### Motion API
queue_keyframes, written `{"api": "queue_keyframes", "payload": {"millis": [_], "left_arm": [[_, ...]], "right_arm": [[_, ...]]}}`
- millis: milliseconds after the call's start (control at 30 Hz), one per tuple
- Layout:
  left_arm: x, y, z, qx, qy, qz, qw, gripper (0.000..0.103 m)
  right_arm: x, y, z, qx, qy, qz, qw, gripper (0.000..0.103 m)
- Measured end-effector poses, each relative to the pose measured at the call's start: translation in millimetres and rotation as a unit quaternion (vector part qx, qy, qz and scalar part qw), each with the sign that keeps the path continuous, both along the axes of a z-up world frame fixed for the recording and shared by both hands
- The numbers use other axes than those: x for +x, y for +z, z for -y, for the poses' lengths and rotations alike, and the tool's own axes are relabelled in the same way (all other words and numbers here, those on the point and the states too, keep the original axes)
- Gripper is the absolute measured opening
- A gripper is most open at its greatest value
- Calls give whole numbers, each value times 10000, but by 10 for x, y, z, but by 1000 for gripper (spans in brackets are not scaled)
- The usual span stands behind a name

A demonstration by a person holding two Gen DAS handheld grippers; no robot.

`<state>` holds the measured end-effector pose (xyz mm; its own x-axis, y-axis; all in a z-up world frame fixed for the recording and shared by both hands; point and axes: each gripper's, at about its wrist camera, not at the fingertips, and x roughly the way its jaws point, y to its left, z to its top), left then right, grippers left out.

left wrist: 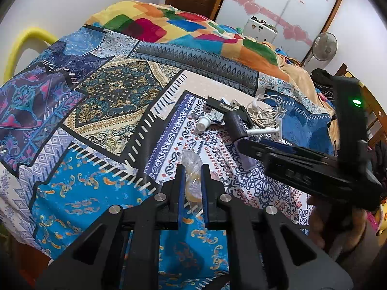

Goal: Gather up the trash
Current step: 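Grasp the purple spray bottle with the right tool while the left grasps the clear wrapper, then carry the bottle and wrapper in both tools over the white bin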

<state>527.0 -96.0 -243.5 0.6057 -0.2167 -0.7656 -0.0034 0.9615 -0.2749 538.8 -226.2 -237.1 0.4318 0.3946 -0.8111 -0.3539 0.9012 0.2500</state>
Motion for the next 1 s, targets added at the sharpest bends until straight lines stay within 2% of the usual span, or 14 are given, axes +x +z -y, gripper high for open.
{"api": "queue_keyframes", "payload": {"millis": [133, 167, 400, 667, 1000], "left_arm": [[7, 3, -17, 78, 10, -4, 10000, 11], [4, -1, -18, 76, 9, -7, 10000, 11], [-43, 91, -9, 46, -13, 41, 10000, 11], [-261, 535, 41, 67, -52, 354, 9993, 11], [-745, 1291, 92, 123, -67, 897, 9959, 11]], "right_arm": [[99, -110, -86, 73, 53, -248, 9997, 31], [101, -114, -100, 26, 25, -232, 9997, 24], [-21, 10, -112, -5, 46, -63, 10000, 23], [-331, 439, -6, 17, -37, 227, 9997, 23], [-957, 1246, 233, 276, -139, 807, 9963, 23]]}}
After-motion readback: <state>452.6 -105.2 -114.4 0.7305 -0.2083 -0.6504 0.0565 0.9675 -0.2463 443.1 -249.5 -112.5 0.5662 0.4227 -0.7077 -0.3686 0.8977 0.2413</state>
